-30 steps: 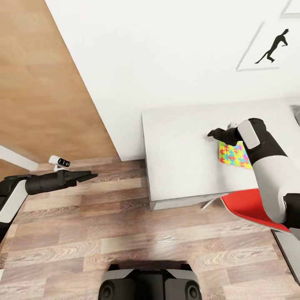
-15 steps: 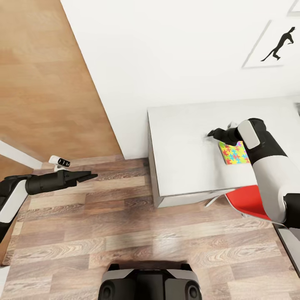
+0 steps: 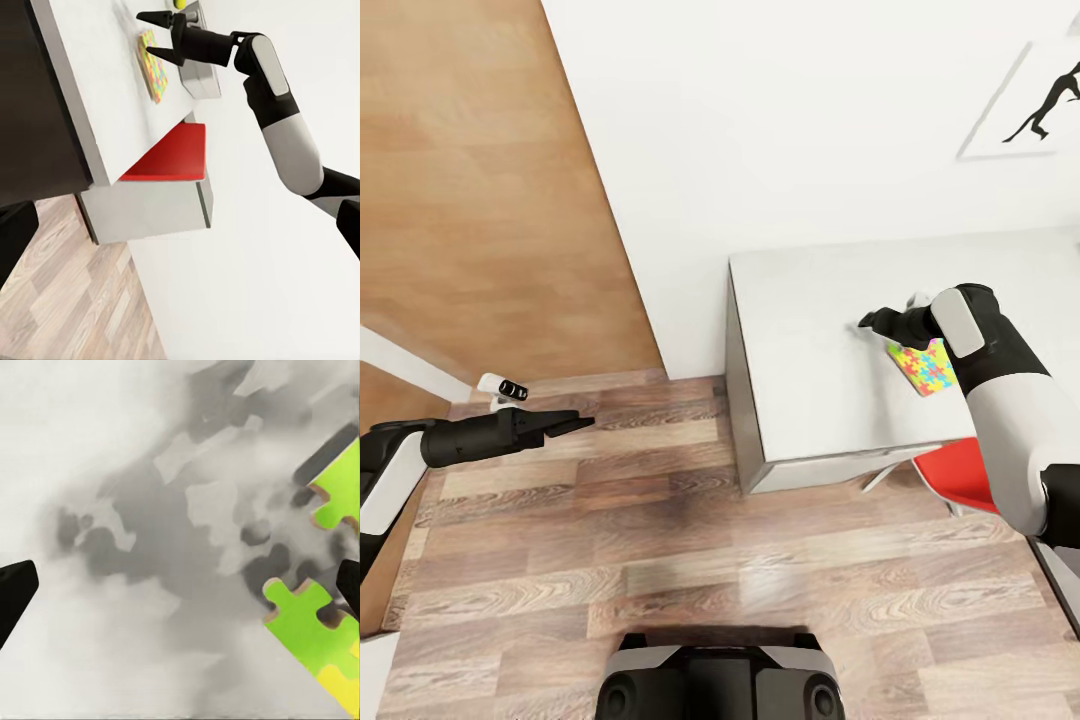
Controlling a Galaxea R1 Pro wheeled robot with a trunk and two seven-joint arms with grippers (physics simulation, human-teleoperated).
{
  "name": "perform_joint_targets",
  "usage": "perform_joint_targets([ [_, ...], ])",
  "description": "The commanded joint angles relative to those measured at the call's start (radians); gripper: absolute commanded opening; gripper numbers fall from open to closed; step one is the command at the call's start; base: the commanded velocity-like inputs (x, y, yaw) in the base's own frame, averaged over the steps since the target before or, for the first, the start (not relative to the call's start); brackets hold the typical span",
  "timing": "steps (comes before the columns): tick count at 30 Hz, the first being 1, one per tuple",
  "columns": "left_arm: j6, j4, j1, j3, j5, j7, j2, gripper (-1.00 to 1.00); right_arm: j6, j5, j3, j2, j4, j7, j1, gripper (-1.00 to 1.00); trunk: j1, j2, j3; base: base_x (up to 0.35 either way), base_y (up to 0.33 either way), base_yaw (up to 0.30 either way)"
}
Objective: Put all the toys in the child's room - the three board games (two on the bed and one on the table), the two jigsaw puzzles on the table, and the tennis ball on the table - inside the toy box on the table in the child's room.
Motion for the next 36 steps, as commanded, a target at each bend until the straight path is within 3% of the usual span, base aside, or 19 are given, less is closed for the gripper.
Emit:
perform_joint_targets([
  [1, 0.006, 0.001, -0.001, -0.002, 0.003, -0.002, 0.001, 1.0, 0.002, -0.01, 0.005, -0.001, -0.001, -0.009, -0.001, 1.0, 0.0, -0.002, -0.001, -0.106, 0.115, 0.0],
  [10, 0.006, 0.0, -0.001, -0.001, 0.007, -0.002, 0.001, 1.0, 0.006, -0.011, 0.003, 0.0, -0.009, -0.01, -0.002, 1.0, 0.0, -0.002, 0.001, -0.023, 0.031, 0.0],
  [19, 0.006, 0.0, -0.001, -0.001, 0.009, -0.002, 0.001, 1.0, 0.042, -0.012, -0.001, -0.011, -0.104, -0.014, -0.004, 1.0, 0.0, -0.002, 0.014, 0.006, -0.005, 0.0],
  [30, 0.006, -0.001, -0.001, 0.0, 0.013, -0.003, 0.001, 1.0, 0.06, -0.013, -0.009, -0.021, -0.125, -0.021, -0.005, 1.0, 0.0, -0.002, 0.032, 0.129, -0.124, 0.0],
  [36, 0.006, -0.003, -0.004, 0.0, 0.014, -0.003, 0.001, 1.0, 0.049, -0.013, -0.01, -0.051, -0.114, -0.023, -0.004, 1.0, 0.0, -0.002, 0.041, 0.076, -0.144, 0.0],
])
